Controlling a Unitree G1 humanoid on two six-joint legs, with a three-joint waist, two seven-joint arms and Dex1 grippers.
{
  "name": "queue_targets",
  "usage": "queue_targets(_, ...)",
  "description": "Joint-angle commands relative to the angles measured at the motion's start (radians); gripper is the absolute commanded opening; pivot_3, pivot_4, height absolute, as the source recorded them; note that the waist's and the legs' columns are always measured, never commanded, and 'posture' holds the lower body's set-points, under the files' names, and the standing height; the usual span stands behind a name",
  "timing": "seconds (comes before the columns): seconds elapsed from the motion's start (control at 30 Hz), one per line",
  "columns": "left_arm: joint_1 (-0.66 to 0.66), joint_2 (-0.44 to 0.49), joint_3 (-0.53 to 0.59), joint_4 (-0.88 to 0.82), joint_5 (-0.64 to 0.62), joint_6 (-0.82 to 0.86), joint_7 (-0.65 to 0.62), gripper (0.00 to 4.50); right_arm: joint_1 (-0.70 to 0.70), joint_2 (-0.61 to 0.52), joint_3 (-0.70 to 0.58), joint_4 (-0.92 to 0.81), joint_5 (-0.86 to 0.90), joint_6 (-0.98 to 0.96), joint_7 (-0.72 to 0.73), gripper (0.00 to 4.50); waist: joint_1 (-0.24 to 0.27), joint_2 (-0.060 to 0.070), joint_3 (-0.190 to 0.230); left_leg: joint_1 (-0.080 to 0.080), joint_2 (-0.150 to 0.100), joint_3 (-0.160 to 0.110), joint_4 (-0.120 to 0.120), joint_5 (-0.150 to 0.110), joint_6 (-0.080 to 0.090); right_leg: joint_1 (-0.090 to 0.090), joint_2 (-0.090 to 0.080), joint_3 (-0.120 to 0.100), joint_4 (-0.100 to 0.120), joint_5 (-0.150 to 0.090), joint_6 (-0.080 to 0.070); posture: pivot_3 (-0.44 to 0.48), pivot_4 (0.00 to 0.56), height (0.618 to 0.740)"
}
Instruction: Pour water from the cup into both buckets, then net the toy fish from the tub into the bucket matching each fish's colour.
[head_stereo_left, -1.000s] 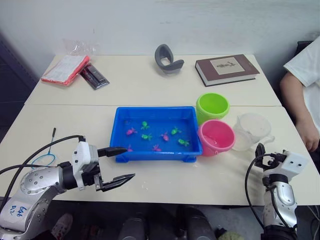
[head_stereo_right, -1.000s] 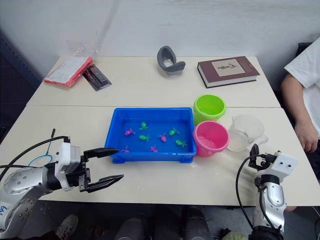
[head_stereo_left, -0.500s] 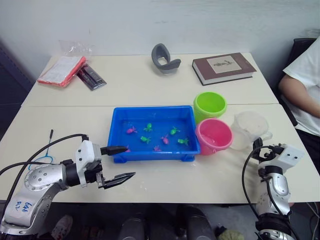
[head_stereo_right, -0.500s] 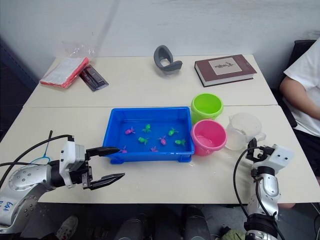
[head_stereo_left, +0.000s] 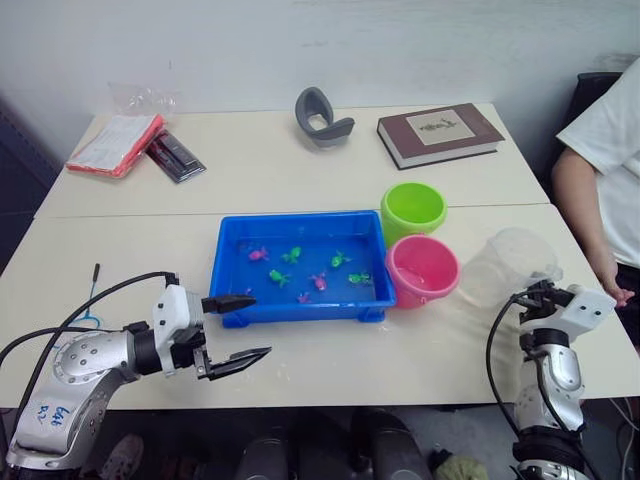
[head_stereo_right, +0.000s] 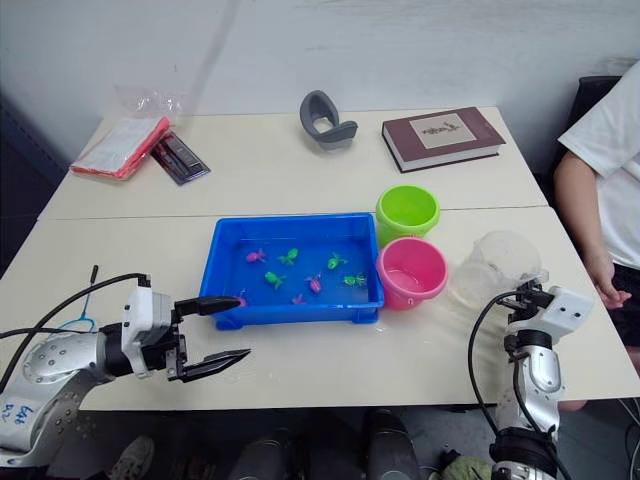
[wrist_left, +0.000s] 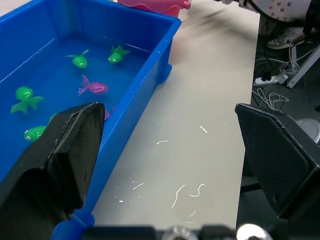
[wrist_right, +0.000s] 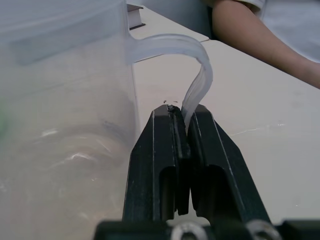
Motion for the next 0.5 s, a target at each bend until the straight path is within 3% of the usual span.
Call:
queue_targets(0.03,-0.042,-0.009,0.034,0.002,-0.061,0.013,-0.002,4.5,0.048,-0.091,0.037,-0.193,-0.065,0.028,0.038,0.07,0.002,0.0,0.0,0.0,0.0,0.0,0.0,0.0,0.0,0.0,0.0,0.0,0.0,0.0,0.0,0.0,0.15,0.74)
queue_targets(0.23,-0.164,-0.026,-0.016,0.068,-0.072,0.029,-0.03,4.5,0.14,-0.275,0.045,-0.45,-0.18,0.126,0.08,0.07,0.004,0.0,0.0,0.0,-0.001,0.001,0.0,0.0,0.001,0.0,0.0,0.001,0.0,0.0,0.001,0.0,0.15,0.74)
queue_targets(0.5,-0.247,-0.112,-0.087,0.121,-0.015,-0.015,-0.002,4.5,0.14,-0.4,0.031,-0.537,-0.322,0.179,0.06,0.07,0.003,-0.006,0.002,0.0,-0.001,0.002,0.0,0.0,0.0,0.0,0.001,0.0,-0.001,0.001,0.001,0.0,0.15,0.74)
